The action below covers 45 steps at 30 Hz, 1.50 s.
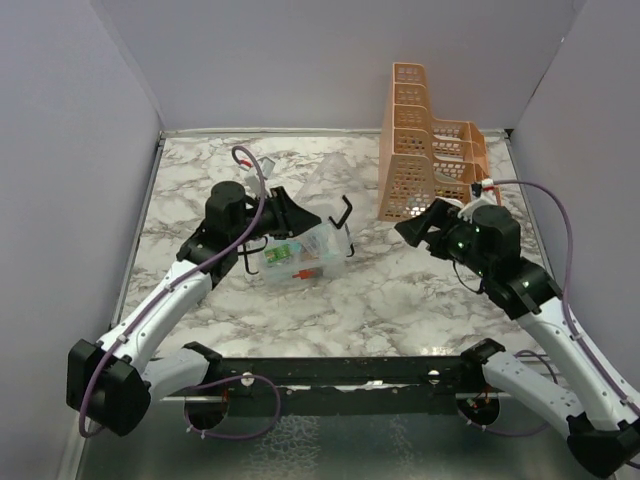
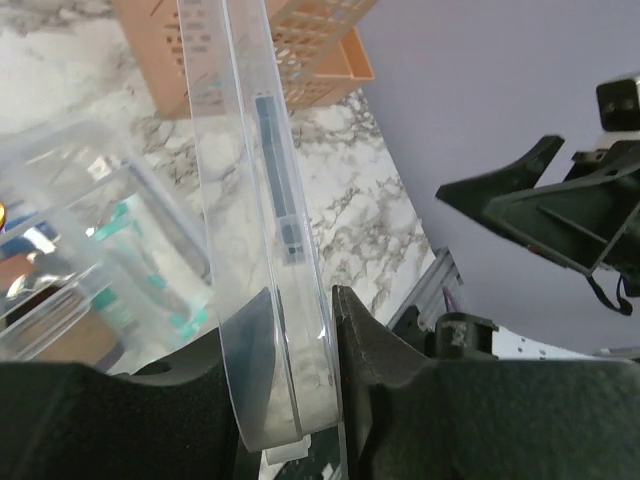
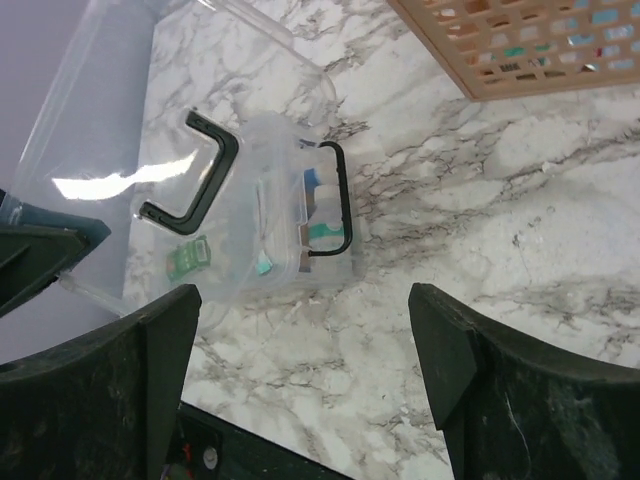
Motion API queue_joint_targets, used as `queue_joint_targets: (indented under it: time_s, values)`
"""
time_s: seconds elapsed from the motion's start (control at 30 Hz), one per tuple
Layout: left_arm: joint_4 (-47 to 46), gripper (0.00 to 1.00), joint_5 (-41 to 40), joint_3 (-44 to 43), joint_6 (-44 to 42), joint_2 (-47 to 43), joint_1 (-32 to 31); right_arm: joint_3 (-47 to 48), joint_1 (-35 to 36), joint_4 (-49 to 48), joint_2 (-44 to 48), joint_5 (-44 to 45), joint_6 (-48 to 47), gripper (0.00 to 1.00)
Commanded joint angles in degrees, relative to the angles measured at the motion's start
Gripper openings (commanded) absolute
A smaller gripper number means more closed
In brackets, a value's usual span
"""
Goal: Organize the medicine kit
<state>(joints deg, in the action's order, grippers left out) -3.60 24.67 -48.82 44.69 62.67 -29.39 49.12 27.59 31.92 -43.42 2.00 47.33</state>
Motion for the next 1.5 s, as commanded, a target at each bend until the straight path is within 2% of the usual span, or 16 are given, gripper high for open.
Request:
queue_joint_targets:
  time_s: [0.0,0.1,0.23,0.43,0.57,0.7,0.83,0.97,1.23,1.47]
  values:
    - [9.9,0.29,20.0,-2.6,-0.5,-2.3,7.8,4.5,0.2,-5.1,-7.5,-7.8,-12.2,0.85]
    - [10.7,0.3,25.4,-3.2,-0.8,-4.0,11.0,6.6,0.2,-5.9,-11.7,-8.0,-10.1,0.83]
    - [11.4,0.3,31.2,-2.8,-1.1,-5.0,14.0,3.3,0.2,-17.6,-13.1,-10.9,-7.5,0.81]
    - [13.2,0.31,36.4,-2.1,-2.6,-4.6,18.8,3.9,0.2,-24.0,-20.9,-11.6,-7.9,0.81]
    - [11.9,0.31,37.6,-0.5,-2.6,-3.6,20.0,1.5,0.2,-29.8,-24.5,-12.8,-8.3,0.81]
    - [10.7,0.31,38.1,0.2,-2.7,-1.9,20.4,0.3,0.3,-35.6,-28.0,-18.4,-8.7,0.8]
    - [11.9,0.31,36.8,0.0,-3.9,-0.5,21.5,-0.1,0.3,-37.1,-31.2,-18.6,-8.5,0.79]
    - [12.3,0.23,34.4,-0.6,-4.9,0.4,22.8,-0.7,0.4,-37.4,-33.1,-19.3,-8.5,0.77]
    - [7.0,0.18,34.1,0.5,-0.1,1.6,23.2,-5.5,0.8,-37.8,-28.7,-20.4,-8.0,0.76]
    - [-7.6,0.15,36.3,2.8,14.2,0.4,23.3,-8.4,0.9,-37.4,-24.3,-21.1,-5.3,0.76]
